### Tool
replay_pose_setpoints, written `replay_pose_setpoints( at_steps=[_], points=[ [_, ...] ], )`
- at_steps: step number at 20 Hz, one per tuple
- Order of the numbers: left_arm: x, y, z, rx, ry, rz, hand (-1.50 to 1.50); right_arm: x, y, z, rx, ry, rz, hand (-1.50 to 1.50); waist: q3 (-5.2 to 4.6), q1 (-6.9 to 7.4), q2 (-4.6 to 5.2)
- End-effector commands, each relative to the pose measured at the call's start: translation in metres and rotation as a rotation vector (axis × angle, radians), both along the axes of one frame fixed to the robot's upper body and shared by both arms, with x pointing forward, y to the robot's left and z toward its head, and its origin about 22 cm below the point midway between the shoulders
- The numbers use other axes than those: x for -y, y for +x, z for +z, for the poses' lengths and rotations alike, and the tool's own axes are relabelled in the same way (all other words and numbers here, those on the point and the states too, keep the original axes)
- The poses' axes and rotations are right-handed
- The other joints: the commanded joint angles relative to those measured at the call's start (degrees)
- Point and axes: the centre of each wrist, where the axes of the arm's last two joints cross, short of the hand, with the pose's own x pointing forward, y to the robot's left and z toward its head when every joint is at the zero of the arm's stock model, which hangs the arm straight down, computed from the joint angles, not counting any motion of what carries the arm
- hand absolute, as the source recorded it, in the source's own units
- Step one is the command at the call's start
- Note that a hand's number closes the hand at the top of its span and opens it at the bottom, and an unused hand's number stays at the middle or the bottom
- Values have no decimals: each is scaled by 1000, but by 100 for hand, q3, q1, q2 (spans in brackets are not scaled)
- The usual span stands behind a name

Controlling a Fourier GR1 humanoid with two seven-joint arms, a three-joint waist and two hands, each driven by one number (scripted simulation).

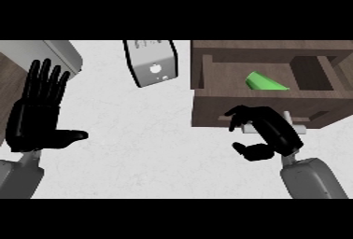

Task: Pick up the cup, place it into the drawer and close the drawer

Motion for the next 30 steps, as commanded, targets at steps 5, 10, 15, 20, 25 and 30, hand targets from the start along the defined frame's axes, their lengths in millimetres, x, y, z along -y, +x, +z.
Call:
replay_pose_setpoints(
  at_steps=[5, 10, 15, 20, 25, 30],
  points=[
    [-39, -22, -13, 3, -8, 16, -150, -13, 33, -45, -56, -121, 0, -150, 0, -28, 2],
    [-51, -19, -21, -5, -15, -16, -150, -2, 61, -69, -64, -94, -14, -150, 1, -17, 16],
    [-51, -26, -9, 1, -15, -28, -150, 2, 101, -50, -112, -65, -25, -150, 6, 71, 30],
    [-48, -19, -13, 6, -21, -38, -150, 22, 122, -37, -117, -39, -38, -150, 11, 163, 82],
    [-55, -24, -16, 19, -31, -31, -150, 57, 121, -36, -130, -65, -53, -150, 17, 282, 132],
    [-52, -18, -20, 12, 0, -56, -150, 66, 140, 0, -145, -58, -66, -150, 16, 319, 168]
  ],
)
